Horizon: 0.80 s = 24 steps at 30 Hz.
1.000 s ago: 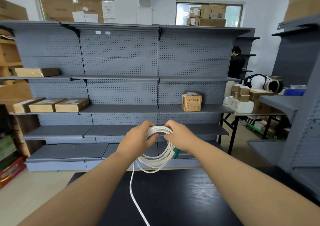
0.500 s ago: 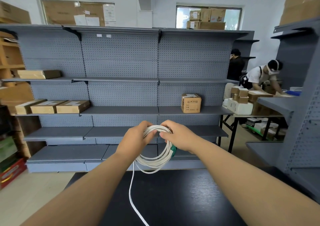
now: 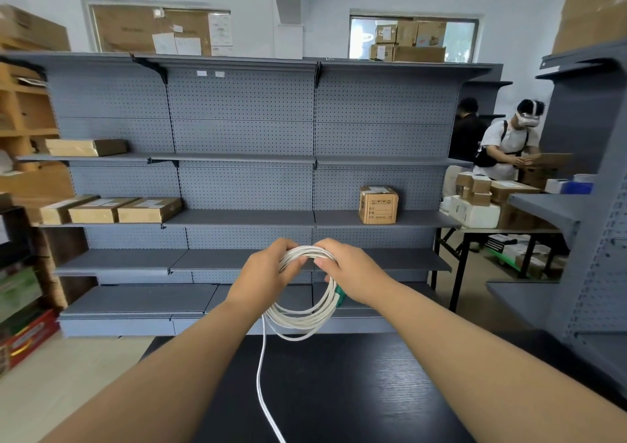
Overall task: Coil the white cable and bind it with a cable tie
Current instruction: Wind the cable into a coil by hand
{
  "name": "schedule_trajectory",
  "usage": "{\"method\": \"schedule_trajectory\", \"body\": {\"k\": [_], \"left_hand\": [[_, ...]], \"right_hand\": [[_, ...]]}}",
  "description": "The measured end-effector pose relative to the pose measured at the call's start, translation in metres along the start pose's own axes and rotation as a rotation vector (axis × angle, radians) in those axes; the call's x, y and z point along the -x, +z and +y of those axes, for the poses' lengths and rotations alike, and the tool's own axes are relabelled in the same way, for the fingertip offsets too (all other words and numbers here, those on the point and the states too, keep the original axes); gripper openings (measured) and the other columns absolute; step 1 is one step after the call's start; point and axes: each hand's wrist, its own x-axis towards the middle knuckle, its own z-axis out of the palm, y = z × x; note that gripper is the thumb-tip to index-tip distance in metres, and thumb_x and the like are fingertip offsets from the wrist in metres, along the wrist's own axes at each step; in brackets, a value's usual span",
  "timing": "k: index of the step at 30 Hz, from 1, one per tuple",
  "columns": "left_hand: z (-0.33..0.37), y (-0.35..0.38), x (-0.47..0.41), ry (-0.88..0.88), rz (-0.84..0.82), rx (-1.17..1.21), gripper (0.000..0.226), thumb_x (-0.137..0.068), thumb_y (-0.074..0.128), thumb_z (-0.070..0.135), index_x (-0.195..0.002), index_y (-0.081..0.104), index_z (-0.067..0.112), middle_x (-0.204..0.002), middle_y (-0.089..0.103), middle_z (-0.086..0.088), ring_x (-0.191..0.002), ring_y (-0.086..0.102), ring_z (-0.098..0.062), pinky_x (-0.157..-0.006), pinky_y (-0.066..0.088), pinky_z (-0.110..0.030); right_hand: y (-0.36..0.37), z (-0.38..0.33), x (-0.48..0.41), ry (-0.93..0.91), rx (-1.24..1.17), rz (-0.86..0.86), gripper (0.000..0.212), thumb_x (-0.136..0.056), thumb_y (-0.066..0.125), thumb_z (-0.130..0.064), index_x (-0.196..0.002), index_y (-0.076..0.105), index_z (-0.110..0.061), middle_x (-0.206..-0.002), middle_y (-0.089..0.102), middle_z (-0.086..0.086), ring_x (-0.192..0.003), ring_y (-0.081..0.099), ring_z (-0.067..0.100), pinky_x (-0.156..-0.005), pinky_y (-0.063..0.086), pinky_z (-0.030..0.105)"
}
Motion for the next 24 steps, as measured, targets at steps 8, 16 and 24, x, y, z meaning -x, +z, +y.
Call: {"method": "schedule_trajectory", "body": {"k": [8, 16, 24], "left_hand": [[-0.0050, -0.0093, -0.0038, 0.019, -0.033, 0.062, 0.013, -0.093, 0.049, 0.037, -0.095, 0.055, 0.026, -0.056, 0.046, 0.007, -0.049, 0.041, -0.010, -0.050, 0.035, -0.025], [-0.0055, -0.0096, -0.0023, -0.013, -0.025, 0.106, 0.014, -0.091, 0.052, 0.040, -0.096, 0.054, 0.027, -0.066, 0.056, 0.003, -0.055, 0.052, -0.016, -0.059, 0.046, -0.035], [-0.0050, -0.0088, -0.0013, 0.013, -0.038, -0.030, 0.019, -0.094, 0.048, 0.034, -0.108, 0.049, 0.021, -0.065, 0.051, 0.003, -0.059, 0.048, -0.015, -0.056, 0.037, -0.029]], "right_hand": [[0.0008, -0.0019, 0.0018, -0.053, -0.072, -0.015, 0.027, -0.100, 0.038, -0.025, -0.120, 0.053, -0.016, -0.100, 0.059, 0.011, -0.088, 0.064, 0.026, -0.081, 0.049, 0.039], [0.0093, -0.0001, -0.0020, -0.056, -0.089, 0.122, 0.031, -0.100, 0.038, -0.021, -0.127, 0.053, -0.018, -0.100, 0.050, -0.001, -0.075, 0.058, 0.016, -0.076, 0.044, 0.028], [0.0071, 0.0032, -0.0024, -0.067, -0.022, 0.067, 0.033, -0.100, 0.038, -0.022, -0.132, 0.049, -0.019, -0.113, 0.054, 0.004, -0.090, 0.057, 0.016, -0.080, 0.039, 0.023]]}}
